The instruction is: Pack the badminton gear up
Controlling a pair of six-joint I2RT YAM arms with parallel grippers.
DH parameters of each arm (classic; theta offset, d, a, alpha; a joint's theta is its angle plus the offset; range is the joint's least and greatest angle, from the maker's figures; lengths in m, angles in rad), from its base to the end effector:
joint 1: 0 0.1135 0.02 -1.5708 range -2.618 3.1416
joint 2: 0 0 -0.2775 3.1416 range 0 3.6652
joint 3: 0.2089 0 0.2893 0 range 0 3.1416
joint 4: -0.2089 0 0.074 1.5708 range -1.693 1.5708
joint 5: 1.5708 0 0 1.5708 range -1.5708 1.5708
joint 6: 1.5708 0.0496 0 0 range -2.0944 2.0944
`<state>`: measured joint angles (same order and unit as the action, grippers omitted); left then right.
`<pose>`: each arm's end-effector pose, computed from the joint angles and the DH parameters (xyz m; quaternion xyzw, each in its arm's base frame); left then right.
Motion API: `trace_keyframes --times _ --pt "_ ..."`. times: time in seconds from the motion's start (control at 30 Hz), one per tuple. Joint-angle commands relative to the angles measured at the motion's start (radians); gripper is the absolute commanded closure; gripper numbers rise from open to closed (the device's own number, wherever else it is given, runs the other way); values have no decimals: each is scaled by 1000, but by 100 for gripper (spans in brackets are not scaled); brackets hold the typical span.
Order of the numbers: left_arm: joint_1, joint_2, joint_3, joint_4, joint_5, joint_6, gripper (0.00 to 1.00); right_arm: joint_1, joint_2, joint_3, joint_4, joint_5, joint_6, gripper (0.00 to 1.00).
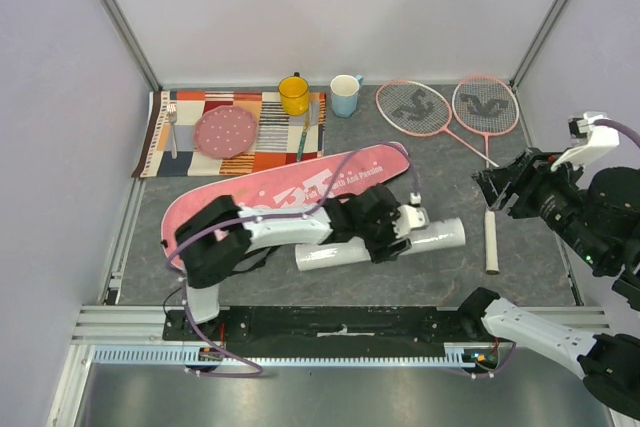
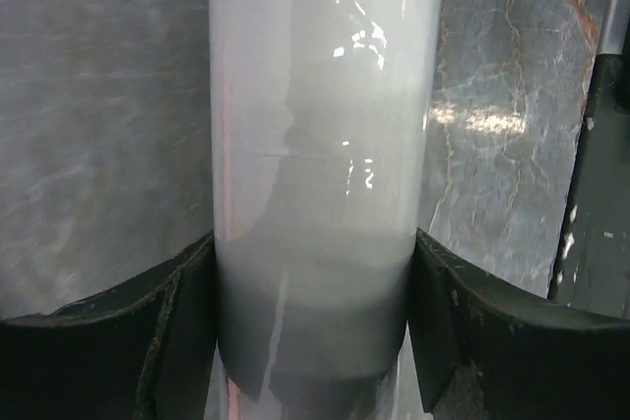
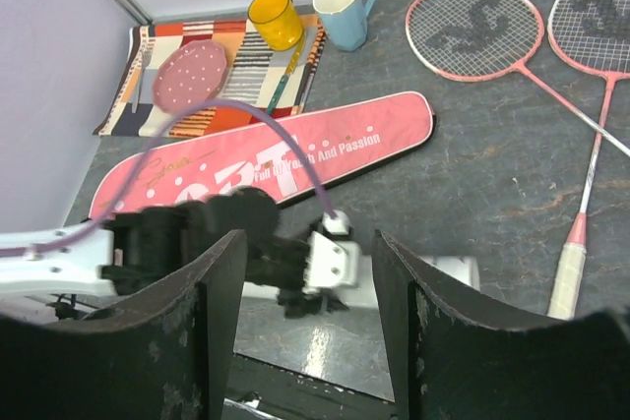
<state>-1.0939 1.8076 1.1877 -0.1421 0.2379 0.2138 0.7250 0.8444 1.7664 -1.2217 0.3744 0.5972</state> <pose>0.1910 -0.3951 0.1833 0.5923 0.6962 -0.2651 0.3070 0.0672 0.0353 0.5472 0.0598 0.7961 0.2399 0.5523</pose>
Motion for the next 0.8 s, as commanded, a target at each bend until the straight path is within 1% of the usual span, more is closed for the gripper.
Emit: trace_keyframes --times 0.0,0.07,0.17,0.27,0.37,0.4,0.43,0.47,0.5,0.53,0.77 --pt "-75 125 107 -25 8 -45 59 4 -34 57 -41 43 -4 38" --pt "-101 147 108 -1 12 -56 59 4 -53 36 -52 50 4 37" --pt "-138 200 136 -5 6 -83 58 4 -62 -4 -52 34 -3 37" --pt "-147 229 162 -25 0 -123 54 4 -59 -12 -53 28 -16 36" --pt "-147 213 142 -10 -5 -139 42 5 -62 -27 -50 21 -19 35" --pt "-147 208 141 -13 -6 -137 35 4 -65 -34 -50 20 -19 35" --pt "-147 205 136 -17 -11 -137 31 5 -65 -53 -50 17 -16 35" --pt "-147 193 129 -19 -17 -137 22 4 -70 -65 -45 12 -16 35" --pt "-147 182 112 -13 -25 -139 3 4 -74 -77 -41 2 -13 35" --pt "-147 174 104 -5 -32 -146 0 2 -77 -100 -33 -3 -13 35" --pt "-147 87 69 16 -75 -195 0 4 -99 -170 7 -37 1 35"
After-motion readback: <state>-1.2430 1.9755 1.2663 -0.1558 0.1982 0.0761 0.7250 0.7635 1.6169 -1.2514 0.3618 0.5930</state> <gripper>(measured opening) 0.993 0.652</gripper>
